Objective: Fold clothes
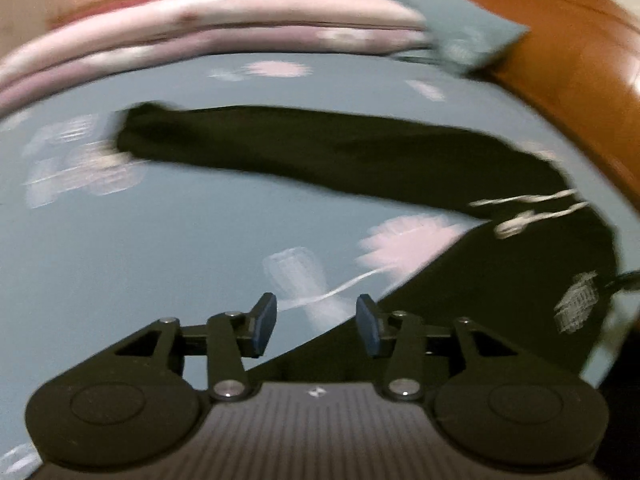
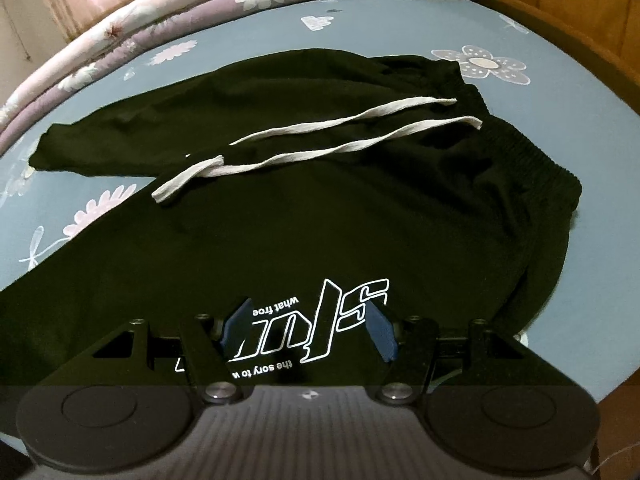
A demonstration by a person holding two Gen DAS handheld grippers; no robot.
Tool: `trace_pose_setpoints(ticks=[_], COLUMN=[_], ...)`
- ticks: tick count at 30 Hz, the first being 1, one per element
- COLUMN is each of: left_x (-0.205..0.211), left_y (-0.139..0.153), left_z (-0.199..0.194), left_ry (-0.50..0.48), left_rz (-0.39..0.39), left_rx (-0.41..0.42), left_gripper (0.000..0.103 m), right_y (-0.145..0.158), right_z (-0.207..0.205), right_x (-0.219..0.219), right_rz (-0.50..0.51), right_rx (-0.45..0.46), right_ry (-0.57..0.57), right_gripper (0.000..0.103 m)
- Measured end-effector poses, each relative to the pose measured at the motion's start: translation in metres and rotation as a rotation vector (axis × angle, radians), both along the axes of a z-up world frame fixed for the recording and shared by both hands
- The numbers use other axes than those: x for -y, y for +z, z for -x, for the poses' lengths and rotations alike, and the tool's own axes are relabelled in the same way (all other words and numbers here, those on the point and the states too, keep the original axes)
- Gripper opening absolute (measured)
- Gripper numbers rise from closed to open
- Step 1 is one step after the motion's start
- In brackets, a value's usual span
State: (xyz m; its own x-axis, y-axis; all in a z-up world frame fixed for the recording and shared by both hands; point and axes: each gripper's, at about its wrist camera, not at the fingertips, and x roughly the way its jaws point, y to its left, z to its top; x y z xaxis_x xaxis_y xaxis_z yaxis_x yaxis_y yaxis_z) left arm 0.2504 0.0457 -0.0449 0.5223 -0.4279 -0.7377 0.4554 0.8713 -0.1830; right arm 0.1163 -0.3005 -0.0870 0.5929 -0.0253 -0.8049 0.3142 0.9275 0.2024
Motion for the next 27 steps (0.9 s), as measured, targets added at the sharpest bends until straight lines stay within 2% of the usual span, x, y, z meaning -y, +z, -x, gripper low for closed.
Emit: trace_pose_setpoints(ticks=[3, 6, 11, 16, 18, 21, 25, 27], left_x=[0.056, 0.107, 0.169, 0.204, 0.216, 0.231, 0.251, 0.261], left_y=[-0.010, -0.019, -0.033, -0.041, -0.041, -0.039, -0.037, -0.040], left_z=[-0.025, -0.050, -0.062, -0.049, -0.043, -0.028, 0.002, 0.017], left_ry=[-0.060, -0.081, -0.146, -0.243, -0.264, -0.280, -0.385, -0.437], left_rz=[0.127, 0.216, 0.253, 0.291, 0.248, 0.117, -0.047, -0.149], left_rx=[-0.081, -0.166, -0.211, -0.230, -0.177, -0.025, 0.182, 0.281], left_gripper=[0.045, 0.045, 0.045, 0.045, 0.045, 0.044, 0.041, 0.037], right_y=[0.000, 0.000, -0.003, -0.012, -0.016, -0.020, -0.021, -0.022], right_z=[0.005, 0.009, 0.012, 0.012, 0.012, 0.012, 0.012, 0.012], right_x=[0.007, 0.016, 0.034, 0.053, 0.057, 0.058, 0.059, 0.060], right_rz=[-0.017, -0.026, -0.058, -0.110, -0.119, -0.130, -0.129, -0.135], right_rx=[0.018, 0.034, 0.071, 0.084, 0.076, 0.078, 0.083, 0.085], right_ry=[0.001, -0.003, -0.024, -0.076, -0.088, -0.093, -0.086, -0.090], right_gripper=[0.067, 0.067, 0.067, 0.067, 0.067, 0.067, 0.067, 0.067])
